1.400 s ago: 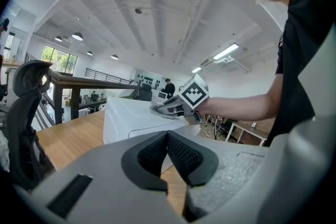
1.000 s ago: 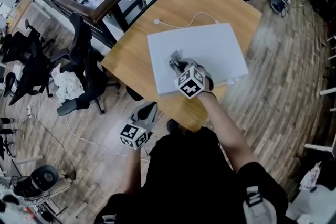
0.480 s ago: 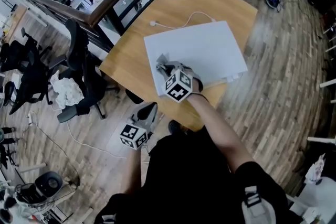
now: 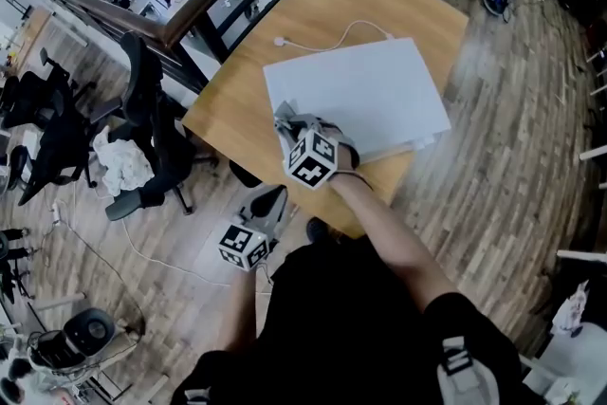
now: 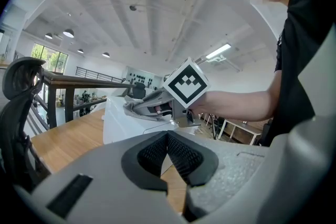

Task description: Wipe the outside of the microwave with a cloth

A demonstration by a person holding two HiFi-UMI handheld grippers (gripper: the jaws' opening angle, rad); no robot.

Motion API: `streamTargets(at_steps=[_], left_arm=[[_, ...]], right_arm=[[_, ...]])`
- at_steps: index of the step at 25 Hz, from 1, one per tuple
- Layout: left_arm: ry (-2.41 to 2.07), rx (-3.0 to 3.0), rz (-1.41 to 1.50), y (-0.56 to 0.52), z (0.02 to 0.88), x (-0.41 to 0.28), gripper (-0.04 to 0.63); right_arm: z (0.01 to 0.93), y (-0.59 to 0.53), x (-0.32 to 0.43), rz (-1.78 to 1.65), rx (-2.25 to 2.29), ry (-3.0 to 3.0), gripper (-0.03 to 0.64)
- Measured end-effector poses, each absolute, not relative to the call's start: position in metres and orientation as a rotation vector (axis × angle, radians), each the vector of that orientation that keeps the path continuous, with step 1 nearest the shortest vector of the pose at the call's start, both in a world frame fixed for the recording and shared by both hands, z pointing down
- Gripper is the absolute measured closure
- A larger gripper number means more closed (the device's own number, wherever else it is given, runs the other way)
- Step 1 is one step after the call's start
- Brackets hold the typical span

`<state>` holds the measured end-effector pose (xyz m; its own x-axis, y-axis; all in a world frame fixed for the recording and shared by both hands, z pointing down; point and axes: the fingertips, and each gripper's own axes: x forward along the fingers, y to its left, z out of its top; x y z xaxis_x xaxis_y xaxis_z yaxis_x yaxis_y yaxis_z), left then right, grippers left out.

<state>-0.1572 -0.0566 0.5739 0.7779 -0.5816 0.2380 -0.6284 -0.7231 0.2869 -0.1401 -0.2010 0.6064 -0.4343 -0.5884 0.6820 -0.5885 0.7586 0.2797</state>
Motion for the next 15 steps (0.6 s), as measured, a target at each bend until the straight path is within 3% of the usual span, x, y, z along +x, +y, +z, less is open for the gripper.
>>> streamTargets(at_steps=[15], left_arm=[[-0.956, 2.576, 0.181, -0.059, 0.584, -0.169, 0.595]], right_arm=[[0.609, -0.229, -0.143, 0.083, 0.913, -2.121, 0.595]])
